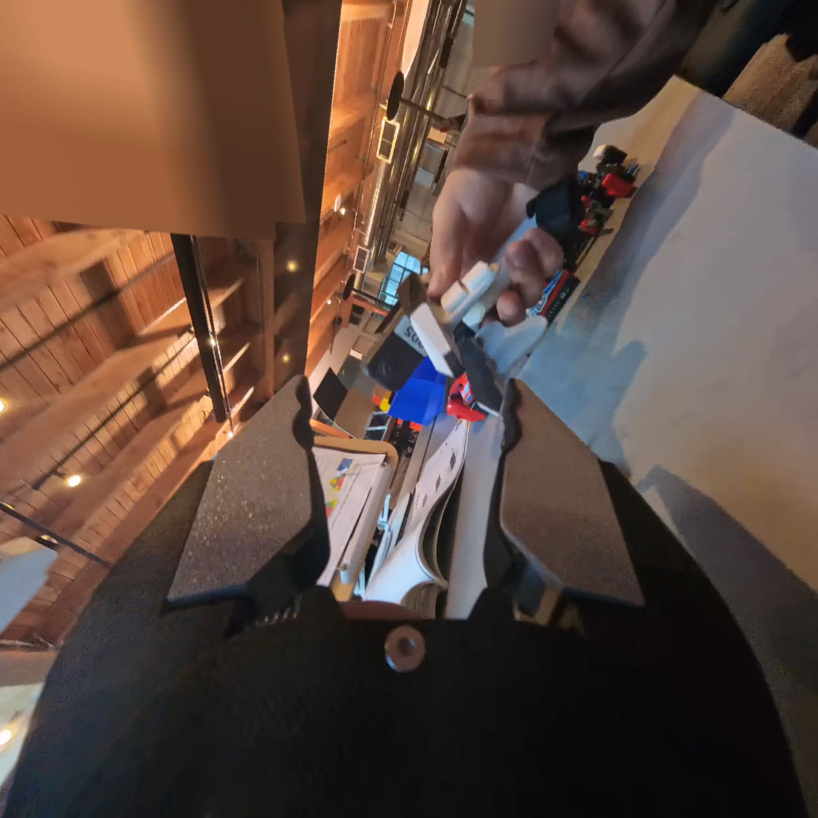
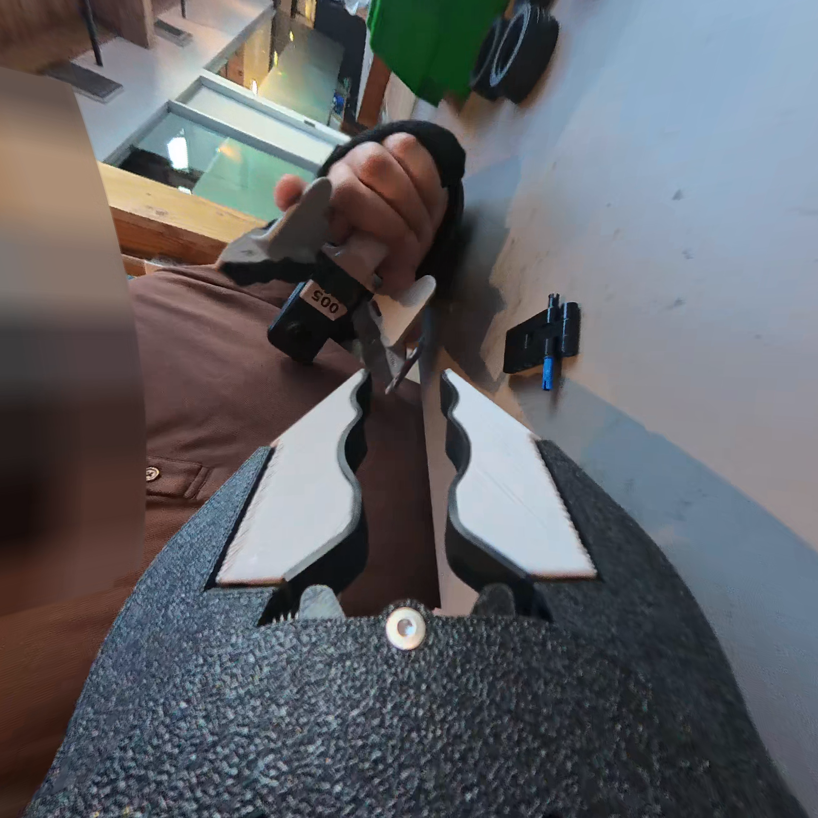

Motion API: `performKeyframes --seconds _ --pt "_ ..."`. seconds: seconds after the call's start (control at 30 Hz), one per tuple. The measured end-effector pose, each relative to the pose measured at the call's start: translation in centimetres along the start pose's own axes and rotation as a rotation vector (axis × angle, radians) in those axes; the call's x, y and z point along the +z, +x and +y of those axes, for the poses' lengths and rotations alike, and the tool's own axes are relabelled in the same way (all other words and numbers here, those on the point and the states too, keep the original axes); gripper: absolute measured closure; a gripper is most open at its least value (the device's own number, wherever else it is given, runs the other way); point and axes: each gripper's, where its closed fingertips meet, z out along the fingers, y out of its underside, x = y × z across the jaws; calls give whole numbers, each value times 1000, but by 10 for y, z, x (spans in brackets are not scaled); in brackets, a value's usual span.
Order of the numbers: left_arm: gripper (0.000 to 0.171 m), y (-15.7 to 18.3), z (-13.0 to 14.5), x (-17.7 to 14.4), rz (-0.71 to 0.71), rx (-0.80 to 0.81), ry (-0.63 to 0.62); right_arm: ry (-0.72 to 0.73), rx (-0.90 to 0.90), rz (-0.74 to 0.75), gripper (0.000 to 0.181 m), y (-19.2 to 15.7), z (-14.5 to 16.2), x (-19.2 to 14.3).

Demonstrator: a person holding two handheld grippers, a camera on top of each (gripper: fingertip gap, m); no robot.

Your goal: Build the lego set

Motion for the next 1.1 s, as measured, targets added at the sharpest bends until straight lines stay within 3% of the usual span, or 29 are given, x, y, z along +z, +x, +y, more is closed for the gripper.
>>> performKeyframes --seconds 0.3,0.7,0.8,1.1 --pt "89 5 -9 -2 4 73 27 -76 62 -71 164 1 0 18" --pt "93 0 -13 -5 -13 101 44 -106 89 -83 157 2 3 23" --pt "93 0 -12 -6 -11 99 43 -118 79 -111 179 -3 4 27" --pt "100 -5 -1 -6 -28 31 2 -34 -6 -113 181 -15 -12 16"
